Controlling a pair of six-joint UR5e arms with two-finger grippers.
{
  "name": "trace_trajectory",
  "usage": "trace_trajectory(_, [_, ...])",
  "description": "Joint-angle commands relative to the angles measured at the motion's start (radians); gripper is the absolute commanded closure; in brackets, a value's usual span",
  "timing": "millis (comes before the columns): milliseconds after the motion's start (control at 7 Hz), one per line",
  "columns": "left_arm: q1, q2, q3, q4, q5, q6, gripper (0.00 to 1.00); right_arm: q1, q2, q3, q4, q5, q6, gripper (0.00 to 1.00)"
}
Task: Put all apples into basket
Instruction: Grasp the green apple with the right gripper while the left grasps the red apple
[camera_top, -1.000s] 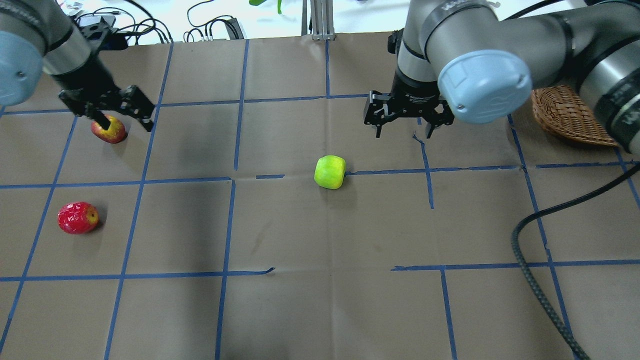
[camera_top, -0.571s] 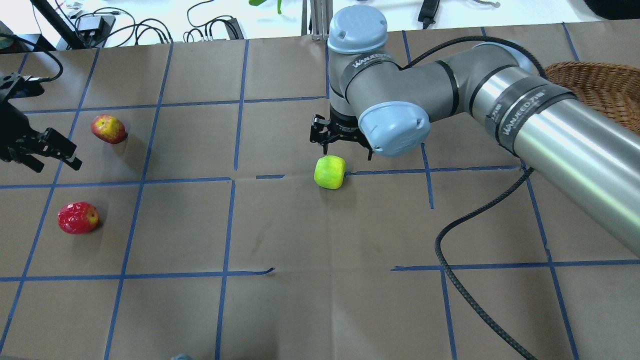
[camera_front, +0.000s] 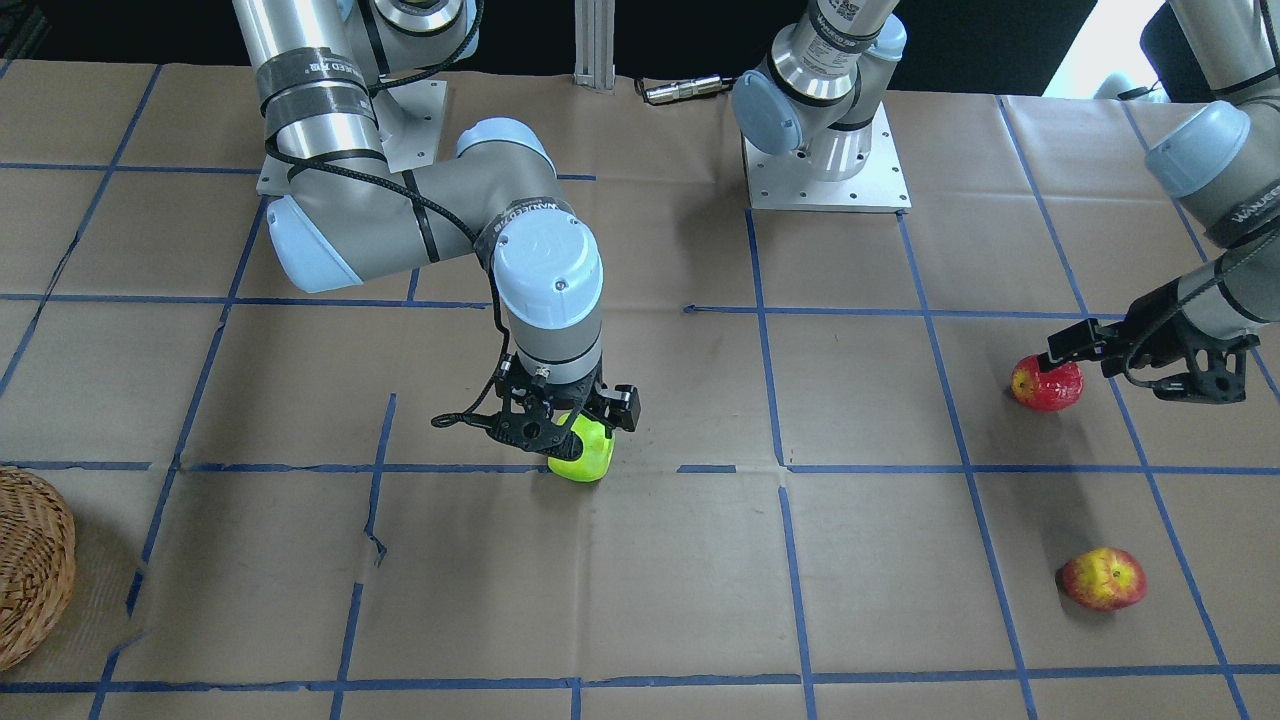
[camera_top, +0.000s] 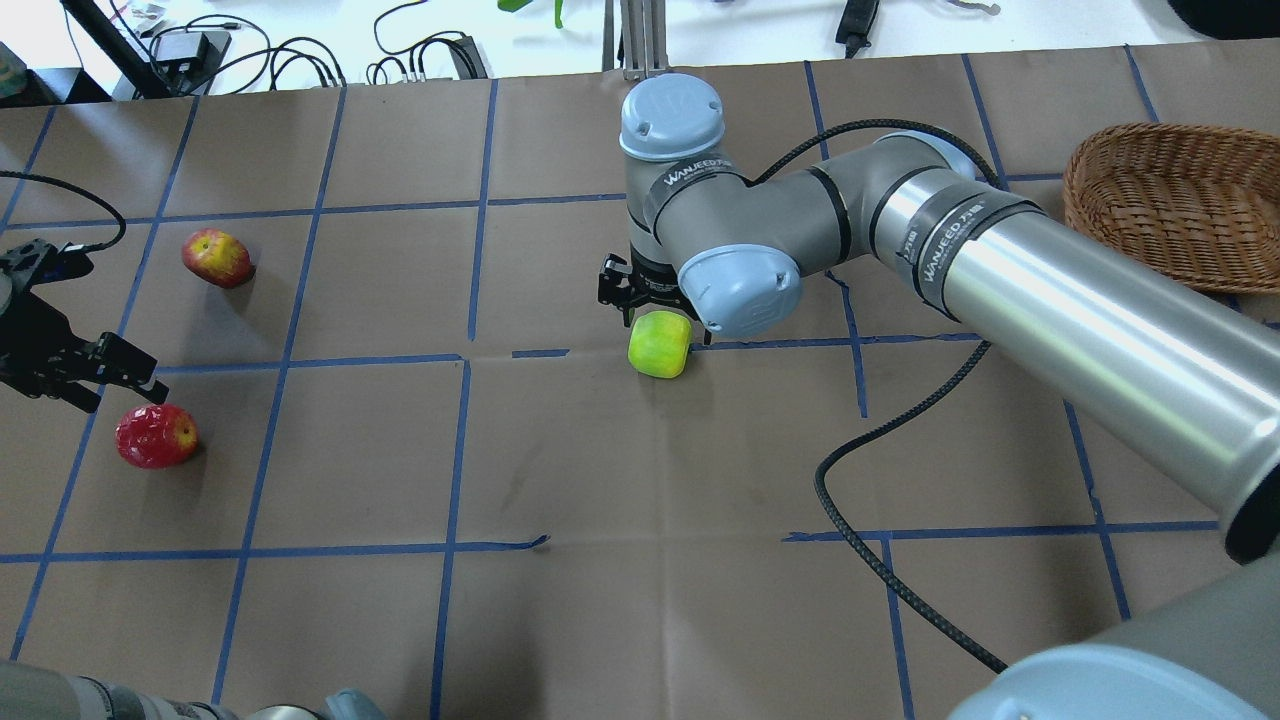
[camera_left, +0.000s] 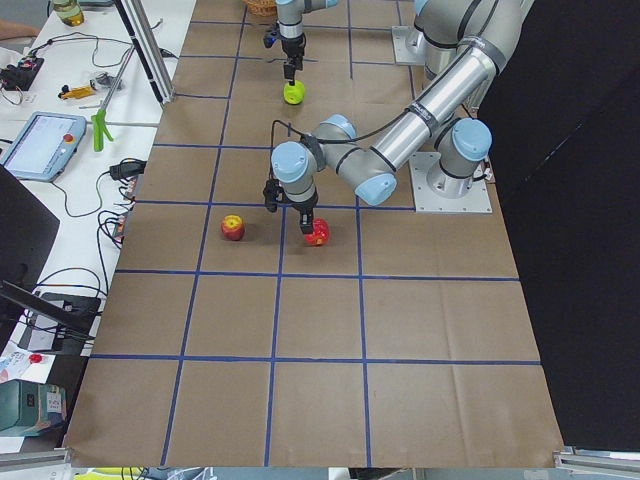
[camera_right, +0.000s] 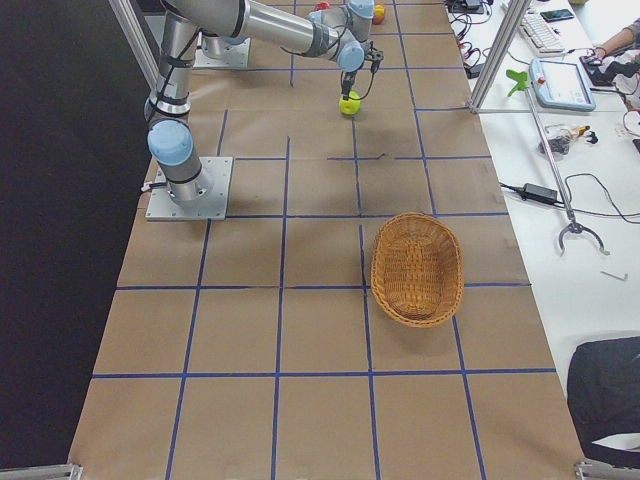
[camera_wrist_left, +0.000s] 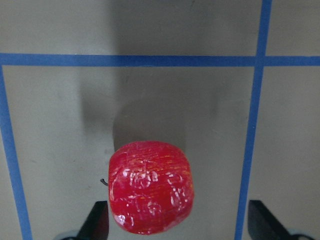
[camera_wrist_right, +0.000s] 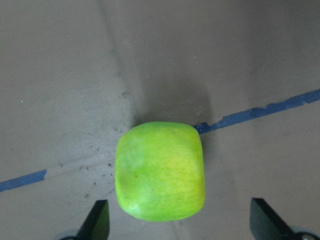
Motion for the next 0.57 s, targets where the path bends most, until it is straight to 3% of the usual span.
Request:
trace_trajectory(0, [0.003, -0.037, -0.045, 0.122, 0.001, 0.005, 0.03, 0.001, 0.059, -0.002, -0.061, 0.0, 0.001, 0.01])
trace_trajectory(143, [0.003, -0.071, -0.047, 0.161, 0.001, 0.006, 0.04, 0.001, 0.077, -0.002, -0.078, 0.002, -0.001, 0.02])
trace_trajectory(286, [0.006, -0.093, -0.047, 0.163, 0.001, 0.008, 0.04, 0.001, 0.079, -0.002, -0.076, 0.002, -0.004, 0.19])
trace_trajectory(429, [0.011, -0.093, -0.057, 0.157, 0.004, 0.008, 0.03, 0.001, 0.078, -0.002, -0.075, 0.0, -0.013, 0.56])
